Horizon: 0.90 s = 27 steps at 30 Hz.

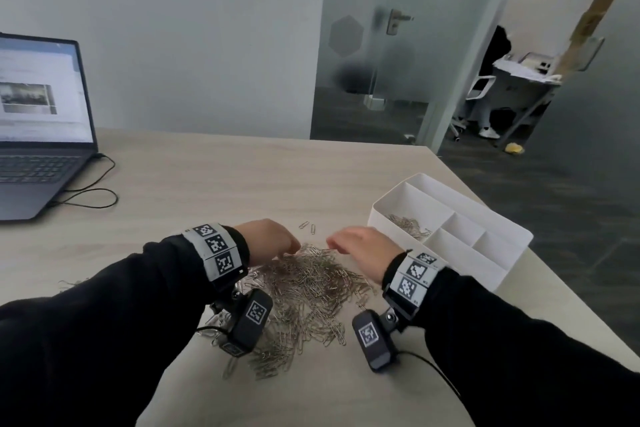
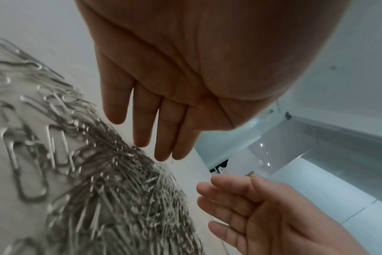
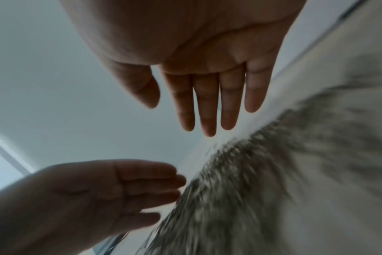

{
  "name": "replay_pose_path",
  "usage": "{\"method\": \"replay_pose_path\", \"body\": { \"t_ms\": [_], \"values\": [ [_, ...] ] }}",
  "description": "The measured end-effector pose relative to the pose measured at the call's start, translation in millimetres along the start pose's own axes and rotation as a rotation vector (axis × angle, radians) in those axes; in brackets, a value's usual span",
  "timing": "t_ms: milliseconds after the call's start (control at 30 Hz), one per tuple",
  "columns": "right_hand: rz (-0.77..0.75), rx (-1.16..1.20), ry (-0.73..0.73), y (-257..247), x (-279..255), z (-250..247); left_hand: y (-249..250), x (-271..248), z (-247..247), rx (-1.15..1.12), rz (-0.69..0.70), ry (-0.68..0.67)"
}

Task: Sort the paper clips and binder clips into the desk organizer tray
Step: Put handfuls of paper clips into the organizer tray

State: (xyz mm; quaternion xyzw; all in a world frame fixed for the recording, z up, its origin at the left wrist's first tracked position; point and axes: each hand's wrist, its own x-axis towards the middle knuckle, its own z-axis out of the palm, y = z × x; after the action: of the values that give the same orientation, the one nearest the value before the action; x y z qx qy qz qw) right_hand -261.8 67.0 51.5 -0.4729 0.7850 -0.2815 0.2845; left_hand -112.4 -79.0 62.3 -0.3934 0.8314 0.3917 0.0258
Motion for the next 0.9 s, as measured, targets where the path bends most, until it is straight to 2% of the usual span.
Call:
{"method": "replay_pose_path", "body": {
  "t_ms": [67, 167, 233, 333, 433, 567, 733, 833, 900],
  "values": [
    [0.009, 0.006, 0.039, -13, 26, -9, -7, -1, -9, -0.071, 0.022, 0.061],
    [0.007, -0.189, -0.013, -26, 73, -8, -19, -10, -24, -0.140, 0.004, 0.143],
    [0.062, -0.227, -0.031, -37, 97, -1, -27, -16, -30, -0.174, -0.026, 0.182],
    [0.087, -0.476, -0.148, -52, 107, 11, -38, -25, -33, -0.152, -0.046, 0.210],
    [0.034, -0.663, -0.251, -48, 103, 23, -49, -29, -33, -0.096, -0.050, 0.189],
    [0.063, -0.584, -0.252, -43, 79, 24, -50, -37, -31, -0.045, -0.105, 0.188],
    [-0.055, -0.662, -0.321, -35, 32, 17, -42, -49, -18, -0.008, -0.155, 0.191],
    [-0.071, -0.515, -0.194, -24, 12, 7, -46, -48, -4, 0.050, -0.199, 0.142],
    [-0.035, -0.347, -0.080, -13, -1, 2, -52, -47, 8, 0.144, -0.165, 0.126]
  ]
}}
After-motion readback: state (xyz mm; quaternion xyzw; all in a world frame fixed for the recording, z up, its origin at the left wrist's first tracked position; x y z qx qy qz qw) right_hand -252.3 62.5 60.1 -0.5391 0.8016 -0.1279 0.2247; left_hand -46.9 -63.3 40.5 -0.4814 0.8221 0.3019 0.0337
